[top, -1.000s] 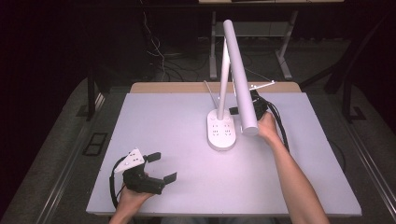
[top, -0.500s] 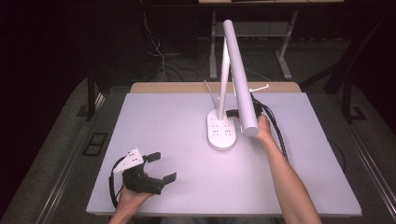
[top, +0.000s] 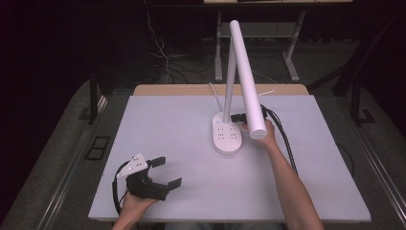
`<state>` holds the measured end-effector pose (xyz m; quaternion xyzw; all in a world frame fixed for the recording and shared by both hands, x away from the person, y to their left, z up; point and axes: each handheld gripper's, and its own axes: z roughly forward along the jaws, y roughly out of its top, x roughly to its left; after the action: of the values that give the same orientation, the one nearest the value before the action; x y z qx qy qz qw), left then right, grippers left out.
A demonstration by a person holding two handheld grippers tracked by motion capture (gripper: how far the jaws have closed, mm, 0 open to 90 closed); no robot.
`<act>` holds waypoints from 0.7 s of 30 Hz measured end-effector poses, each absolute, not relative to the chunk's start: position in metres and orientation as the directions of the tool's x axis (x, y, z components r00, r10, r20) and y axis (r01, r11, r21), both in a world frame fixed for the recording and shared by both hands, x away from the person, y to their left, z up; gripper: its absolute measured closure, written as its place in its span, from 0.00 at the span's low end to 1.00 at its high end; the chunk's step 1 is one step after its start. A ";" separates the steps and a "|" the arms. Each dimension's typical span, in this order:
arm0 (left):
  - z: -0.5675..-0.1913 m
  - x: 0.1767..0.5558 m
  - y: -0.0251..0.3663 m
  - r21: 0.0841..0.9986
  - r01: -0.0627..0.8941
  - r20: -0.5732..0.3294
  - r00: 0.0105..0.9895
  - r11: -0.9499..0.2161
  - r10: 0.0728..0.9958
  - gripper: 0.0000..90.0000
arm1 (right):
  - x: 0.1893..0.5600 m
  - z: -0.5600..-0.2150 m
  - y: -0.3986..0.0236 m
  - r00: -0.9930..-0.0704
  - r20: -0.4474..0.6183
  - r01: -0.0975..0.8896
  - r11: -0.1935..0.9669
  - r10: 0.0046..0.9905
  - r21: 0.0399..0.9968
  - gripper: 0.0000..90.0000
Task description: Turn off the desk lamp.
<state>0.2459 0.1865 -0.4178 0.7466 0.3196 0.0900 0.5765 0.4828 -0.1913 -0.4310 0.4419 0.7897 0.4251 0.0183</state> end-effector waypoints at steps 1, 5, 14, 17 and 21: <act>-0.418 0.246 0.186 0.918 0.374 -0.234 0.780 -0.131 0.581 0.00 | 0.482 -0.430 -0.190 -0.604 0.343 0.683 0.247 0.719 0.687 1.00; -0.418 0.245 0.187 0.919 0.372 -0.235 0.780 -0.128 0.580 0.00 | 0.482 -0.430 -0.189 -0.602 0.326 0.679 0.253 0.728 0.689 1.00; -0.418 0.247 0.187 0.917 0.379 -0.241 0.776 -0.125 0.584 0.00 | 0.480 -0.428 -0.188 -0.612 0.318 0.671 0.262 0.724 0.694 1.00; -0.418 0.247 0.187 0.917 0.379 -0.241 0.776 -0.125 0.583 0.00 | 0.481 -0.429 -0.189 -0.611 0.324 0.672 0.256 0.723 0.695 1.00; -0.418 0.247 0.187 0.917 0.378 -0.240 0.775 -0.124 0.585 0.00 | 0.481 -0.429 -0.190 -0.607 0.321 0.672 0.255 0.727 0.695 1.00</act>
<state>0.2467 0.1871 -0.4181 0.7444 0.3235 0.0896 0.5772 0.4807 -0.1897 -0.4290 0.4420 0.7914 0.4211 0.0326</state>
